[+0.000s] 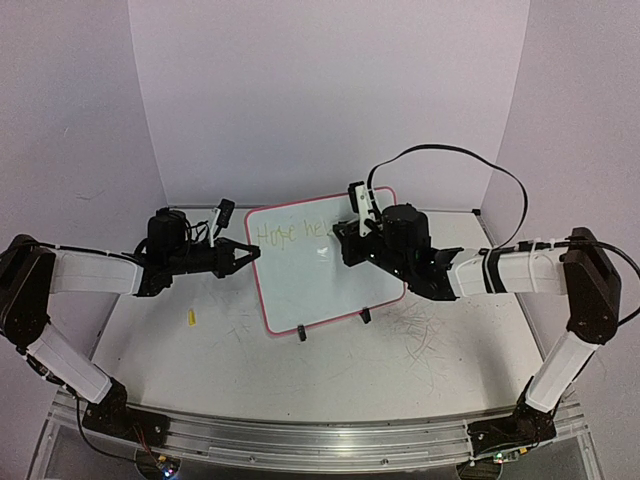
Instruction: Write a sentence on the whiteboard
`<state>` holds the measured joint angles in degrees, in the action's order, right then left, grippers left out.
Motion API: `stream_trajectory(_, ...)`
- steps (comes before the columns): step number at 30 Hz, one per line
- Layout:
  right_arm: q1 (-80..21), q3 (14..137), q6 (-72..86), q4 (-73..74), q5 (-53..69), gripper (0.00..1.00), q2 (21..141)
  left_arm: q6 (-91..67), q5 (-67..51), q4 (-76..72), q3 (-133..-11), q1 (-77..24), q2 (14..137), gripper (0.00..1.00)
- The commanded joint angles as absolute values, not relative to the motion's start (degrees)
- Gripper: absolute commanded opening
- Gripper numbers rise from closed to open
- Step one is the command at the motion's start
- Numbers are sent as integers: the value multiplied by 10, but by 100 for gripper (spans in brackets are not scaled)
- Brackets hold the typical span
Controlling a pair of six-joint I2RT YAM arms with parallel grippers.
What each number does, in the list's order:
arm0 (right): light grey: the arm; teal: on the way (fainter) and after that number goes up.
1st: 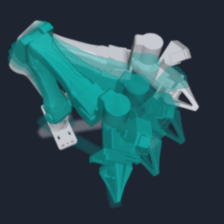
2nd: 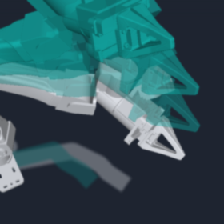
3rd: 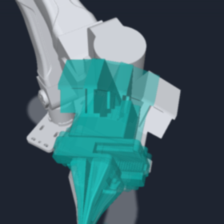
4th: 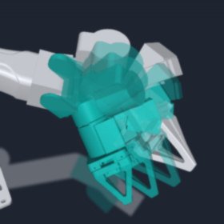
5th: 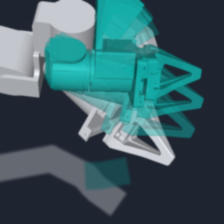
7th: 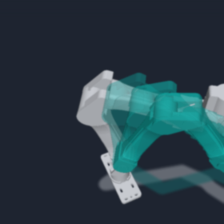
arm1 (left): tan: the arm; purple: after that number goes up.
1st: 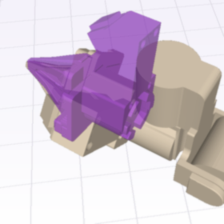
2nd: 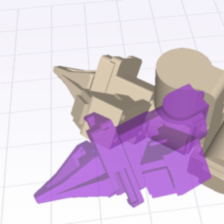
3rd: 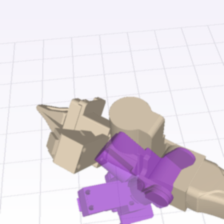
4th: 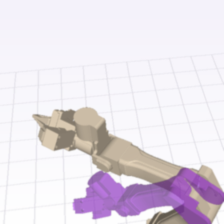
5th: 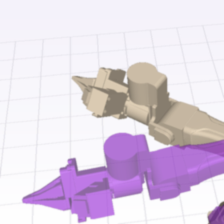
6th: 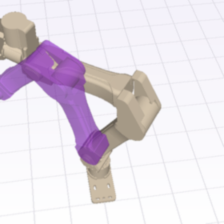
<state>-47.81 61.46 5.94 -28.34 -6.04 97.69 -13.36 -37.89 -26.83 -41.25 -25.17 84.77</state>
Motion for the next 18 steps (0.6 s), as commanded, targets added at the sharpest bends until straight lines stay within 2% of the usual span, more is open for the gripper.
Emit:
stream_trajectory(1,-478,649,47,-297,-86,0,973,-70,-318,-252,-433,-251,839,0)
stream_trajectory(11,-474,675,43,-301,-105,0,988,-69,-318,-250,-434,-251,838,0)
stream_trajectory(18,-475,622,52,-318,-42,0,933,-68,-316,-249,-434,-251,838,0)
